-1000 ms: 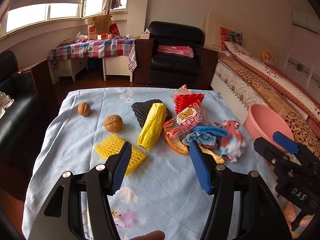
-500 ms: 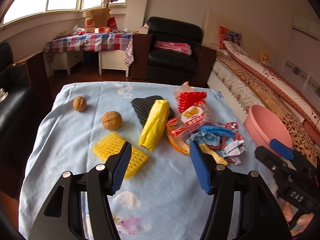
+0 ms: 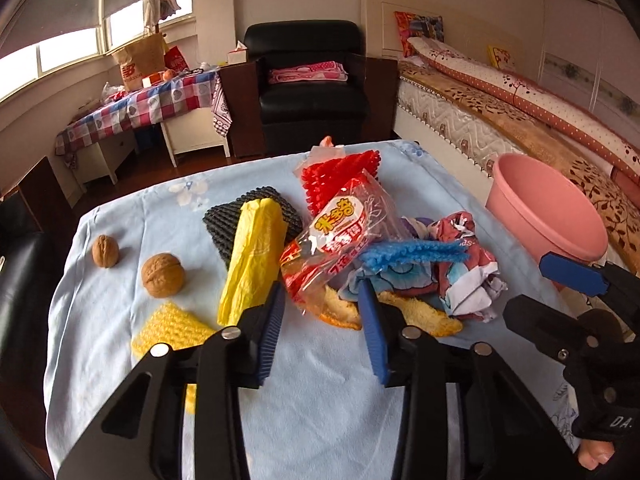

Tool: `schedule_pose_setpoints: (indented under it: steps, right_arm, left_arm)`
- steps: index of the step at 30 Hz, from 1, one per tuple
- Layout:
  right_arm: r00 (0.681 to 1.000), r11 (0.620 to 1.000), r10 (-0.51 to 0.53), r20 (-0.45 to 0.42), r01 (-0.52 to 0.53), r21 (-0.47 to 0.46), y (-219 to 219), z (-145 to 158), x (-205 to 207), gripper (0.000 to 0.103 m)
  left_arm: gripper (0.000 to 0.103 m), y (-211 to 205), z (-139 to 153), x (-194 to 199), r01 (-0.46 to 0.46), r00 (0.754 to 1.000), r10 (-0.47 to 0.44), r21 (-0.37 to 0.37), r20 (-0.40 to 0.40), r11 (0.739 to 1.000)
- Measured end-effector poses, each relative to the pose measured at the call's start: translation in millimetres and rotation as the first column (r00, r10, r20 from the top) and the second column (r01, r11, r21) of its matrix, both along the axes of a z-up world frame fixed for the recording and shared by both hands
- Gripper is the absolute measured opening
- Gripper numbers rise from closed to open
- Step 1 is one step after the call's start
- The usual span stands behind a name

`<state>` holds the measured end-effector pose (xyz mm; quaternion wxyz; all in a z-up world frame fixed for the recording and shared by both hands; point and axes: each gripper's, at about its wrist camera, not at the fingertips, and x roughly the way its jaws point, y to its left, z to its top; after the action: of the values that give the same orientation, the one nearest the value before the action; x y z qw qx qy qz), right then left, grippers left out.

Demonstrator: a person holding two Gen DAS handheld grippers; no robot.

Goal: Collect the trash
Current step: 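Grasp the crumpled patterned paper with the right tool while the left tool grasps the blue foam mesh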

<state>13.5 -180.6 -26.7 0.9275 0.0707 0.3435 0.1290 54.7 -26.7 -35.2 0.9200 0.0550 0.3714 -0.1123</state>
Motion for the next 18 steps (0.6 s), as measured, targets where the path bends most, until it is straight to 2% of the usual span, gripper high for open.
schedule_pose_setpoints:
  steps: [4,8,13,15,18]
  right_arm:
    - [1.0,1.0,0.008,-0.027,-0.007,0.016,1,-3,9,0.07]
    - [0.999,0.999,0.02,-0.051,-0.018,0.03,4,-6,20,0.068]
    - [0.996,0.999,0.022,-0.089,-0.02,0.028,8,-13,30,0.052]
    - [0.994,0.999,0.027,-0.106,-0.024,0.037,8,-16,32,0.037]
    - [0.993,0.998,0.031,-0.117,-0.025,0.06,4,-17,33,0.028]
  left_arm:
    - [0.014,-2,-5,9,0.005,1.0,-0.004,0.002,-0.028,1.0]
    - [0.007,2,-6,8,-0.002,0.999,0.001,-0.022,-0.036,1.0]
    - [0.006,11,0,1,-0.002,1.0,0.0,-0.063,-0.026,0.998]
    - [0.005,12,3,-3,0.0,1.0,-0.002,-0.074,-0.02,0.997]
    - [0.005,13,9,-10,0.006,1.0,-0.007,-0.093,-0.011,0.996]
